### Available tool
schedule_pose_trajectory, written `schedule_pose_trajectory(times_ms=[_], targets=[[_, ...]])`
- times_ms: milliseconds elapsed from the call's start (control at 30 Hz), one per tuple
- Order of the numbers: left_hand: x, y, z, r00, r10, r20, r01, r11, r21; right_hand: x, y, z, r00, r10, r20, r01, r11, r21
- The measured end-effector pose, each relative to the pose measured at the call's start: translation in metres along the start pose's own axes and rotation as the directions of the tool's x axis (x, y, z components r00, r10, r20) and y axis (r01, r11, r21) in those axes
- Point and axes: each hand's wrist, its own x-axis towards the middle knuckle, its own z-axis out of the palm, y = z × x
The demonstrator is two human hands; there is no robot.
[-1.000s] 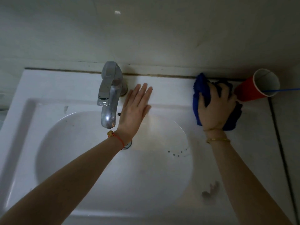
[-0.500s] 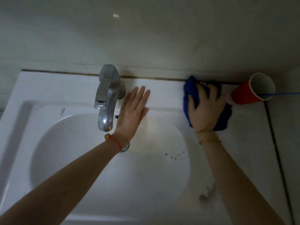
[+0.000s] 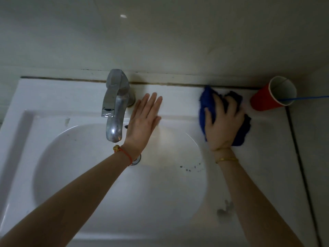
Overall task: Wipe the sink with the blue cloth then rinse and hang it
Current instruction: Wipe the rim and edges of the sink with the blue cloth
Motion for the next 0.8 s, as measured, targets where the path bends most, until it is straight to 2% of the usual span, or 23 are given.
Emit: schedule_pose_trajectory(times_ms=[133,233,300,367,467,533,600,700,800], targets=[[-0.001,-0.001,0.000,1.000,0.007,0.015,-0.008,1.000,0.028,-0.035,-0.048,0.013,0.963,-0.268,0.036,0.266,0.962,0.062],[-0.001,-0.001,0.000,1.000,0.006,0.029,-0.007,1.000,0.026,-0.035,-0.025,0.012,0.928,-0.367,0.064,0.361,0.928,0.095],[0.000,-0.001,0.000,0.999,-0.002,0.032,0.001,0.999,0.033,-0.036,0.010,0.006,0.952,-0.295,0.076,0.292,0.955,0.047],[0.001,0.000,-0.001,0.999,-0.009,0.037,0.009,1.000,0.021,-0.037,0.047,-0.003,0.990,-0.123,0.068,0.124,0.992,-0.016],[0.000,0.002,-0.003,0.998,-0.019,0.057,0.016,0.999,0.038,-0.043,0.054,-0.010,0.998,0.033,0.045,-0.030,0.998,-0.063],[0.000,0.007,-0.005,0.997,-0.022,0.074,0.020,0.999,0.032,-0.053,0.030,-0.011,0.998,-0.008,0.065,0.011,0.999,-0.050],[-0.001,0.013,-0.007,0.995,-0.039,0.089,0.038,0.999,0.015,-0.068,0.010,-0.009,0.984,-0.137,0.118,0.139,0.990,-0.002],[-0.001,0.016,-0.010,0.993,-0.042,0.108,0.044,0.999,-0.011,-0.085,0.018,-0.013,0.946,-0.256,0.198,0.247,0.966,0.069],[0.010,0.025,-0.012,0.977,0.179,0.117,-0.178,0.984,-0.020,-0.104,0.046,-0.026,0.937,-0.270,0.223,0.256,0.962,0.091]])
